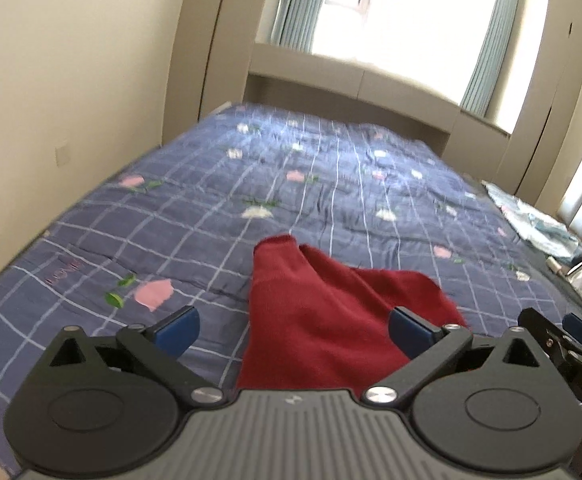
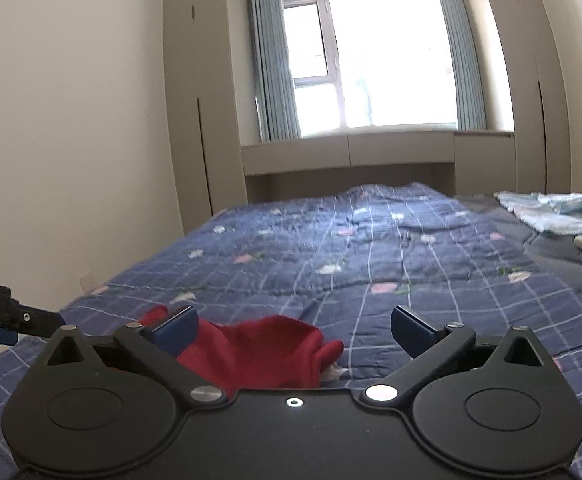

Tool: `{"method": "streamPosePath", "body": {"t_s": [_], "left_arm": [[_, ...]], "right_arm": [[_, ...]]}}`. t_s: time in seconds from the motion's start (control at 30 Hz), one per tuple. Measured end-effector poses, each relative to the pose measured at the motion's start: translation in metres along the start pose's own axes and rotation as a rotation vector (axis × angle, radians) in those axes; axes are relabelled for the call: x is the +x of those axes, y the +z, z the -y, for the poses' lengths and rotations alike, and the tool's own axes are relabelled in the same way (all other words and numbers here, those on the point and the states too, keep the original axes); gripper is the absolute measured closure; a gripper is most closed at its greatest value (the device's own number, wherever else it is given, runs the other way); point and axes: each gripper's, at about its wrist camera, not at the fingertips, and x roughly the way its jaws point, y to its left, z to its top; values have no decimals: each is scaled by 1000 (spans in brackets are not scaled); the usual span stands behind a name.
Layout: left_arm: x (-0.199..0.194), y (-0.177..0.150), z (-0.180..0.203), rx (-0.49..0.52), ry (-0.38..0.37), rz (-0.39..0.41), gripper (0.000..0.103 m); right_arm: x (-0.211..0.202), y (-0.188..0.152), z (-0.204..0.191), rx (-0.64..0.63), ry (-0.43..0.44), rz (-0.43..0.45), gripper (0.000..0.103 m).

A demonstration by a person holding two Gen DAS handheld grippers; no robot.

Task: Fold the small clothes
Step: 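Open both grippers and pull them back from the folded sweater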

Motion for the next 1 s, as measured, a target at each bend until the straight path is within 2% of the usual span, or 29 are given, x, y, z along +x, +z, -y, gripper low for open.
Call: {"method": "streamPosePath", "body": {"t_s": [0.13, 0.3, 0.6, 1.0], "left_arm": [[-32, -12, 3, 16, 12, 61, 0], [-65, -37, 5, 37, 23, 97, 0], [-118, -98, 2, 53, 49, 92, 0], [-155, -157, -8, 42, 98, 81, 0]], "right_arm": [[-32, 0, -7, -11, 14, 32, 1], [-76, -8, -18, -27, 26, 62, 1], [-145, -35, -30, -59, 42, 83, 1], [-199, -80, -43, -83, 9, 34, 1]]}}
